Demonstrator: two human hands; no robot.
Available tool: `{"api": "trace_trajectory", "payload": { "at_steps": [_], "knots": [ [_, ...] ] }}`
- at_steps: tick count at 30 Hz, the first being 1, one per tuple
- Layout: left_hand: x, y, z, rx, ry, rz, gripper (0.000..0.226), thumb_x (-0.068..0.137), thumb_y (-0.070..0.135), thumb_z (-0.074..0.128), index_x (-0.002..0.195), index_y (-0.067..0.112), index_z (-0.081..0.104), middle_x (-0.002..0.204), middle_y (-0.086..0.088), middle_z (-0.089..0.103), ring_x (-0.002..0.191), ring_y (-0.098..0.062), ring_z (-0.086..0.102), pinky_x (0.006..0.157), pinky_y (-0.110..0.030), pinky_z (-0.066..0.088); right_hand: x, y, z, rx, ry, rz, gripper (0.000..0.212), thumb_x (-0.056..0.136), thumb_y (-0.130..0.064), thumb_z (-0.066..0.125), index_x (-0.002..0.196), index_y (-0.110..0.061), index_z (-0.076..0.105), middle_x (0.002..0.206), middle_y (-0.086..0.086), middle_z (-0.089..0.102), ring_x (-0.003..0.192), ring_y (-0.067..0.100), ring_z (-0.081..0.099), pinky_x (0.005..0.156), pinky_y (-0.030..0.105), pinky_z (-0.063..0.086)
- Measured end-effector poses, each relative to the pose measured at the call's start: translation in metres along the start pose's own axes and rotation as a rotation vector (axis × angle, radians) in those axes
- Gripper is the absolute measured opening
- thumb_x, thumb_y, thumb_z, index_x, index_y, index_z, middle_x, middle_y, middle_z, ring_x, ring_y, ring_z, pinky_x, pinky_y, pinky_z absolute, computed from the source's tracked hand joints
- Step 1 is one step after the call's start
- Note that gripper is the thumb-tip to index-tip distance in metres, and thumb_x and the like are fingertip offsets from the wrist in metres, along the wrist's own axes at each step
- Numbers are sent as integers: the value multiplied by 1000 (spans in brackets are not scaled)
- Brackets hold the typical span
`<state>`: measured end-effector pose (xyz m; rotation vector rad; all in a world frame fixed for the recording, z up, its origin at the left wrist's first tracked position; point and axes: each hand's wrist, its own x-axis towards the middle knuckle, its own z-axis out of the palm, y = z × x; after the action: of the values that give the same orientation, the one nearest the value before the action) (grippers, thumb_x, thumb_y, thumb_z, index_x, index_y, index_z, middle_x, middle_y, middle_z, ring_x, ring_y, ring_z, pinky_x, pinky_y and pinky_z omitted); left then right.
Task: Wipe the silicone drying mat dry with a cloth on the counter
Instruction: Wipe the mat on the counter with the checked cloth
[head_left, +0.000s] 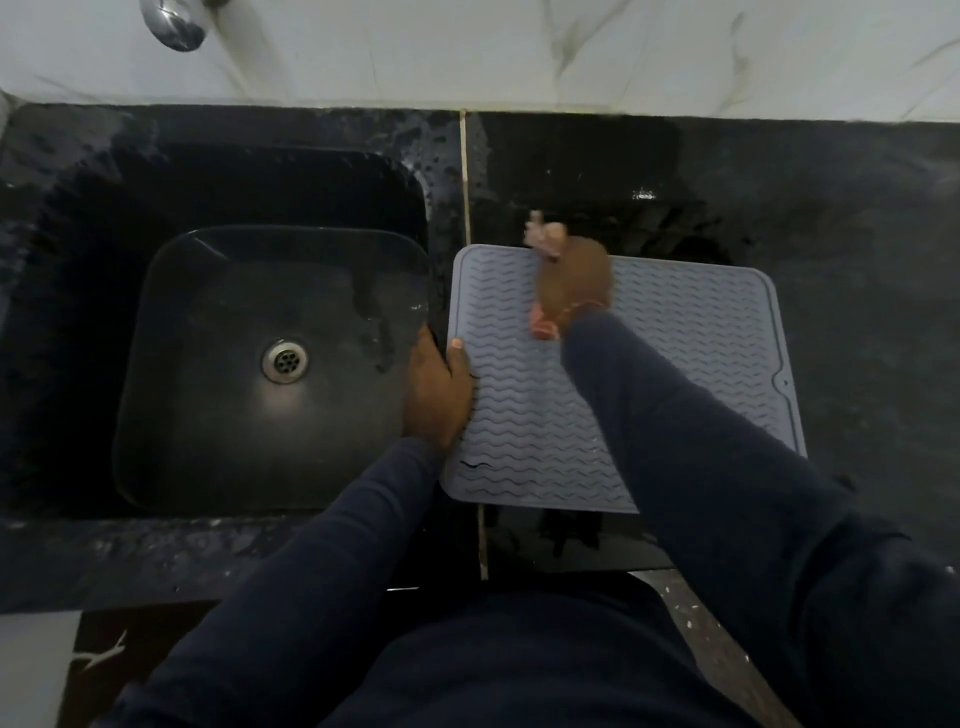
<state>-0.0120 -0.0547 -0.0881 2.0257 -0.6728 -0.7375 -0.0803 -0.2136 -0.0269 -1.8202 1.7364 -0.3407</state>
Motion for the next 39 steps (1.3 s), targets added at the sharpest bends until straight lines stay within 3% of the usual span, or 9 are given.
{"api": "trace_trajectory", "payload": {
  "at_steps": [5, 8, 12, 22, 28, 31, 34, 37, 39],
  "knots": [
    [-1, 0, 0, -16, -5, -31, 57, 101, 43, 34, 146, 8, 30, 145, -13, 43, 131, -26, 43, 111, -44, 34, 2, -39, 14, 45, -301, -173, 37, 94, -45, 57, 96, -11, 72, 93, 7, 69, 86, 23, 63, 73, 33, 47],
    [-1, 0, 0, -29, -17, -39, 54, 102, 37, 35, 148, 9, 27, 147, -11, 40, 133, -24, 39, 107, -28, 28, 20, -2, -26, -21, -144, -137, 49, 93, -56, 51, 93, -11, 71, 92, 11, 70, 86, 27, 65, 70, 33, 45],
    [0, -1, 1, -28, -11, -26, 54, 103, 36, 35, 148, 9, 26, 146, -11, 40, 133, -25, 40, 102, -25, 26, 20, 51, -61, -175, 95, 97, 31, 93, -30, 56, 105, -5, 70, 104, 18, 69, 102, 36, 63, 75, 36, 45],
    [3, -7, 1, -31, -3, -29, 68, 93, 58, 32, 140, 10, 37, 138, -10, 50, 124, -23, 50, 105, -48, 42, -4, -18, -8, -95, -331, -260, 38, 93, -48, 56, 84, -13, 68, 80, 3, 66, 76, 20, 62, 63, 29, 46],
    [6, -9, 3, -5, -11, -26, 63, 97, 51, 32, 143, 8, 33, 142, -12, 46, 128, -26, 45, 107, -49, 38, 8, 55, -64, -256, 90, 24, 32, 96, -35, 51, 96, -8, 69, 94, 14, 68, 88, 31, 64, 69, 30, 40],
    [7, -12, 4, -1, -16, -36, 67, 95, 54, 31, 143, 8, 33, 143, -13, 45, 129, -27, 45, 107, -50, 38, -21, 14, -14, -228, -8, -193, 33, 100, -35, 44, 90, -13, 68, 83, 6, 65, 73, 19, 59, 71, 33, 50],
    [8, -13, 4, -21, -6, -34, 71, 91, 59, 31, 141, 9, 36, 140, -12, 48, 126, -27, 48, 104, -50, 41, -37, -28, 19, -133, -186, -389, 23, 97, -28, 52, 99, -15, 71, 93, 5, 70, 88, 20, 64, 81, 34, 52],
    [7, -12, 4, -30, -7, -29, 69, 92, 58, 30, 141, 9, 37, 138, -11, 49, 124, -26, 50, 103, -49, 42, -19, -22, -5, -141, -279, -360, 41, 97, -48, 48, 90, -14, 71, 85, 5, 68, 80, 20, 63, 71, 32, 47],
    [6, -12, 4, -36, -2, -5, 64, 94, 55, 31, 139, 9, 38, 135, -11, 51, 121, -25, 50, 103, -49, 43, 0, 11, -34, -161, -120, -221, 48, 95, -55, 48, 84, -13, 68, 81, 5, 66, 75, 21, 60, 66, 29, 41]
  ]
}}
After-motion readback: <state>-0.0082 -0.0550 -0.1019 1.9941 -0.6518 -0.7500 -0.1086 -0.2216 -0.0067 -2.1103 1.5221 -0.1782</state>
